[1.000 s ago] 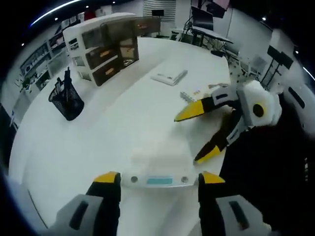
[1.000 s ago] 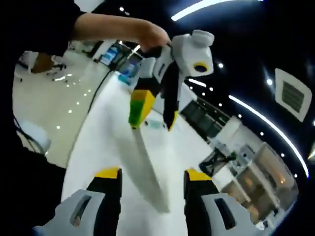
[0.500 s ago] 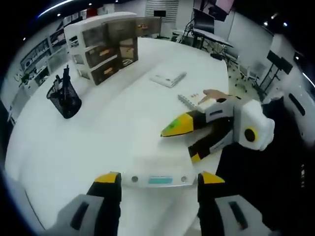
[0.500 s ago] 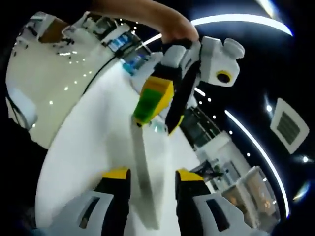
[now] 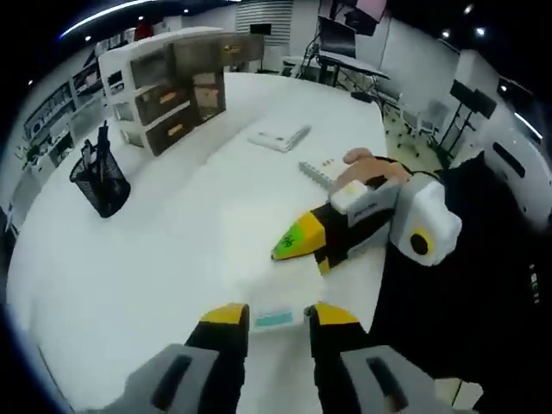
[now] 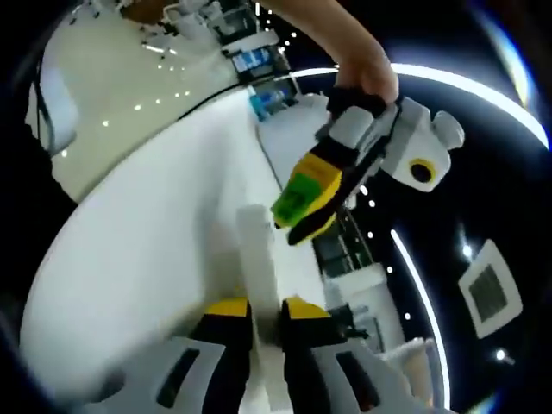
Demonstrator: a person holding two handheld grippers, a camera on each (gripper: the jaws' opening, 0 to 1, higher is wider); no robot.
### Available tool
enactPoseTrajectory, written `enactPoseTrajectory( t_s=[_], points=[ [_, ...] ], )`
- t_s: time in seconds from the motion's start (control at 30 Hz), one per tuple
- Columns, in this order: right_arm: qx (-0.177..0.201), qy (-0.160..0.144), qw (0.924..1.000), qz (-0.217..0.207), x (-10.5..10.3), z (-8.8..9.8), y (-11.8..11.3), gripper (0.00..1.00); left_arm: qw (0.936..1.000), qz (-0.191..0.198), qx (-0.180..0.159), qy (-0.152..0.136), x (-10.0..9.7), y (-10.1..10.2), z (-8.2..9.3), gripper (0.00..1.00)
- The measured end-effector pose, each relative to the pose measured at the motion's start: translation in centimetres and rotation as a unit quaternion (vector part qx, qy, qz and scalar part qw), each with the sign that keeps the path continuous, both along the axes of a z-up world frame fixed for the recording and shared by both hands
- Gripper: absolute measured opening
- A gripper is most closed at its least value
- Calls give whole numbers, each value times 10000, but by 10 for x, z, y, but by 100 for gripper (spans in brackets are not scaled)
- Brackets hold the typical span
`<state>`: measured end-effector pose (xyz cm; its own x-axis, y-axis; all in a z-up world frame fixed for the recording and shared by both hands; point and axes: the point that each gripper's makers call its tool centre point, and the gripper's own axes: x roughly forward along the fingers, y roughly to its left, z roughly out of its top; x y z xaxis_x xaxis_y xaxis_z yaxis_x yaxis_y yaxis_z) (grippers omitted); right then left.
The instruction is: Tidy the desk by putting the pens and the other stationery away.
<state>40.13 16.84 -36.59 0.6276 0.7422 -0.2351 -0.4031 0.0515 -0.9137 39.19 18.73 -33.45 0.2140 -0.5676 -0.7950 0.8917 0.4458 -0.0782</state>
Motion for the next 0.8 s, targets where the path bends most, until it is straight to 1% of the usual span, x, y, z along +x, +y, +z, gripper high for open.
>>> enactPoseTrajectory(
  t_s=[0.13,0.17,0.2,0.23,0.3,0.33,0.37,0.4,0.43,0.47,0.5,0.53,0.6,0.67,0.8],
  points=[
    [60,-52,10000,35,1,4,0,10,9997,33,-56,-219,7,6,11,35],
    [94,-49,9999,37,2,6,0,9,9996,34,-94,-273,7,6,14,37],
    [110,-52,9999,35,2,7,0,9,9993,50,-129,-361,9,6,17,41],
    [202,-54,9998,38,3,11,0,9,9988,101,-162,-461,12,7,20,44],
    [272,-46,9996,20,5,15,-1,9,9982,101,-178,-557,11,9,24,44],
    [305,-51,9995,19,6,16,-1,9,9974,83,-62,-719,9,7,24,45],
    [335,-48,9994,24,7,18,-1,8,9963,79,-1,-851,-3,-10,23,48],
    [354,-45,9994,22,7,19,-2,8,9954,98,-7,-956,-6,-15,25,52],
    [382,-51,9993,19,6,20,-2,8,9938,99,4,-1107,-15,-29,24,55],
    [413,-47,9991,16,7,21,-2,8,9941,116,-253,-1046,-11,-21,29,58],
    [432,-51,9991,14,7,23,-2,8,9926,131,-301,-1165,-2,-9,34,62],
    [443,-54,9990,15,7,23,-2,8,9918,156,-443,-1189,3,0,39,64],
    [476,-53,9989,6,7,26,-3,8,9896,174,-547,-1317,6,10,46,68],
    [503,-51,9987,1,6,27,-3,8,9884,199,-583,-1391,7,14,49,69],
    [529,-43,9986,6,4,30,-4,7,9815,329,-780,-1715,2,24,61,70]
  ],
)
